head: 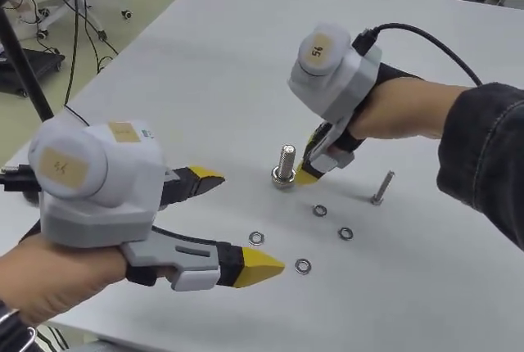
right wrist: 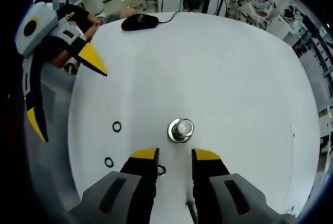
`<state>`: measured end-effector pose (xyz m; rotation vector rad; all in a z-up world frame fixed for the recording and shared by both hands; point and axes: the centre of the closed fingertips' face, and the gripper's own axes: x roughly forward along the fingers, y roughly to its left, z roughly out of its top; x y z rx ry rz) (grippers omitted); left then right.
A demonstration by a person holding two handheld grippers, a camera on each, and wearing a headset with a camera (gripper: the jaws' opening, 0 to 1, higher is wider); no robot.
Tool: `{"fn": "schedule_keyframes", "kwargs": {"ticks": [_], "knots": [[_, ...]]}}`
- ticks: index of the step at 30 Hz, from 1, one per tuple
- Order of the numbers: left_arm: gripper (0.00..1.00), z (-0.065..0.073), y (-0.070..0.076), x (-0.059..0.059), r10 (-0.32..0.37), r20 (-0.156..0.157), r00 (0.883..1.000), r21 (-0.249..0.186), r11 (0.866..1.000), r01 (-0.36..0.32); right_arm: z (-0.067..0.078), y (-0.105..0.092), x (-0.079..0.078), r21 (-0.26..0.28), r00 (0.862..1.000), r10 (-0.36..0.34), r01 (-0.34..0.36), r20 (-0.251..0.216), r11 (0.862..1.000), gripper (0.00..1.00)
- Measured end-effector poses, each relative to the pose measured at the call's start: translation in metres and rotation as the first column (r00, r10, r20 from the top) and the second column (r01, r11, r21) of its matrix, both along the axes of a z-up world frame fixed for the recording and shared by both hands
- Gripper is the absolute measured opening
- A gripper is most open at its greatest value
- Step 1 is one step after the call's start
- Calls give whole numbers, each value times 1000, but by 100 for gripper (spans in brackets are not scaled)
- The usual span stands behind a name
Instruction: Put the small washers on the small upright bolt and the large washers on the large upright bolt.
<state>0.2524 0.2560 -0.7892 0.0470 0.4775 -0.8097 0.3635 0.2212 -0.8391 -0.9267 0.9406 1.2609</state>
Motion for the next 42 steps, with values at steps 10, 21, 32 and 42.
{"fn": "schedule_keyframes", "kwargs": {"ticks": [10,21,32,42], "knots": [[79,0,-3,0,-11,3,1000,0,1000,11,3,-14,-23,13,1000,-9,9,-5,1000,26],[79,1,-2,0,-14,9,1000,1,1000,14,4,-19,-45,20,1000,3,-3,-22,1000,26],[79,1,-2,0,-11,12,1000,2,1000,11,1,-9,-59,13,998,54,-53,-31,999,26],[79,-1,-1,0,-9,8,1000,6,1000,9,-10,8,-71,-6,992,114,-114,-46,993,26]]}}
